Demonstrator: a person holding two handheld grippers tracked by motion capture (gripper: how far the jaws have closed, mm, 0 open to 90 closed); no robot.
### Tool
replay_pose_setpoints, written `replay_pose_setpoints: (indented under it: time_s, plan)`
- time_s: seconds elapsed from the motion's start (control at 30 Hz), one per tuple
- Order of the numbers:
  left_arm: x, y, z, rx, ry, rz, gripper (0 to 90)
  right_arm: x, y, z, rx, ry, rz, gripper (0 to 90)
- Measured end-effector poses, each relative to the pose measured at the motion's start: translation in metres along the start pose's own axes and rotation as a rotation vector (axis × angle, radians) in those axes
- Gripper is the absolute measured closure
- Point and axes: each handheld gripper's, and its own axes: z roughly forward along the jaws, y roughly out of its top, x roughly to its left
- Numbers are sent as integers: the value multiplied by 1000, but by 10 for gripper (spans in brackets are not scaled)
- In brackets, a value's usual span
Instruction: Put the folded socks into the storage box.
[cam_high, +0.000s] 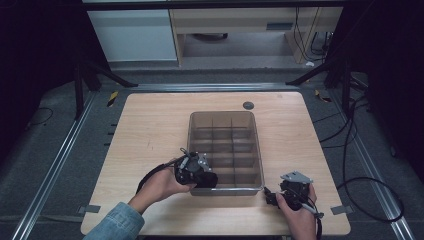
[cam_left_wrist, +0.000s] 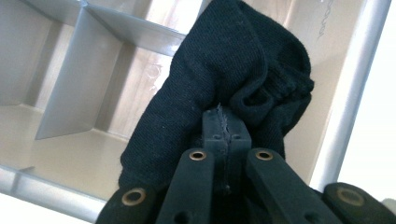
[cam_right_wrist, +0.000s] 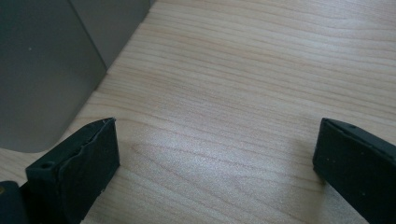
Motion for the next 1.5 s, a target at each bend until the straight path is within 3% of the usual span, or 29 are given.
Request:
replay_pose_setpoints:
  time_s: [0.37,0.53,0.67,0.87,1.1,1.17,1.5]
  plan:
    - [3,0,-2,-7,-28,-13,900,0,0,0,1,1,-1,7]
    - [6,2,-21,-68,-24,-24,900,0,0,0,1,1,0,7]
    - [13,7,-35,-125,22,-29,900,0,0,0,0,1,0,7]
    - [27,5,-28,-109,53,-54,896,0,0,0,1,1,-1,7]
    - [21,4,-22,-85,63,-39,898,0,0,0,0,1,0,7]
    - [16,5,-21,-72,83,-17,898,0,0,0,0,1,0,7]
    - [11,3,-21,-72,78,-12,898,0,0,0,0,1,0,7]
